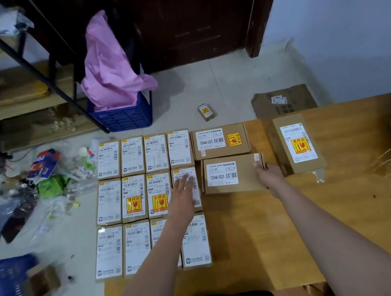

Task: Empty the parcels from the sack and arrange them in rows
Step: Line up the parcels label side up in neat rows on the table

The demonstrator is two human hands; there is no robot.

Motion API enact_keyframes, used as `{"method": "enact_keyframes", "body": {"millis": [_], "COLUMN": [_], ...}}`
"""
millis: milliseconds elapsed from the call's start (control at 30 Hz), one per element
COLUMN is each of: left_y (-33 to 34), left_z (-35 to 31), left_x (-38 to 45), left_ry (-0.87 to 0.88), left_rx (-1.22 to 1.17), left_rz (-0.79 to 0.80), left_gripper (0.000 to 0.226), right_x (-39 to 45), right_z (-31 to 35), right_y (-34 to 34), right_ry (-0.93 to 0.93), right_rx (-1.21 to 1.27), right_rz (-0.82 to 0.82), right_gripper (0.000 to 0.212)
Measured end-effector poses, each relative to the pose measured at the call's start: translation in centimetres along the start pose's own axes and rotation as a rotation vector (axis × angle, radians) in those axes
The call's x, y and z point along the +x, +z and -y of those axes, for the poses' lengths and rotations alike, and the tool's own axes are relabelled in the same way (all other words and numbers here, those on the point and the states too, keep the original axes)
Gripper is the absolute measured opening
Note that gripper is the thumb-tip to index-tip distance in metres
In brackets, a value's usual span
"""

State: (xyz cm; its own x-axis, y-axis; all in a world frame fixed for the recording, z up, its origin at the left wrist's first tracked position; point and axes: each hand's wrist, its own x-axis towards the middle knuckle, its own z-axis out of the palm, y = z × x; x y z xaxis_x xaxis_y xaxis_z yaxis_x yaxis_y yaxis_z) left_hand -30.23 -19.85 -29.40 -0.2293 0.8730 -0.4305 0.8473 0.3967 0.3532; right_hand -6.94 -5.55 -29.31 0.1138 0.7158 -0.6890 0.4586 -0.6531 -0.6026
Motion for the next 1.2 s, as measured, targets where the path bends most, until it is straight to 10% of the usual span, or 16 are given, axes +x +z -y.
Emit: {"method": "enact_keyframes", "body": {"millis": [633,1200], "left_y": [-0.3,2.3], "left_z": [0.2,-7.8], "left_x": [0.2,7.0], "left_ry": [-0.005,0.315], "left_rx": [-0.002,0.406], "left_rz": [0.026,0.085], "left_gripper": [0.076,0.091], "right_x": [2.5,6.9], "right_z": [-0.4,11.1], "right_y": [3.2,7.9], "right_ry": [-0.07,-0.644], "right_rx": [-0.081,-1.088], "right_rz": [-0.128,0.169], "right_gripper": [0.04,0.078]}}
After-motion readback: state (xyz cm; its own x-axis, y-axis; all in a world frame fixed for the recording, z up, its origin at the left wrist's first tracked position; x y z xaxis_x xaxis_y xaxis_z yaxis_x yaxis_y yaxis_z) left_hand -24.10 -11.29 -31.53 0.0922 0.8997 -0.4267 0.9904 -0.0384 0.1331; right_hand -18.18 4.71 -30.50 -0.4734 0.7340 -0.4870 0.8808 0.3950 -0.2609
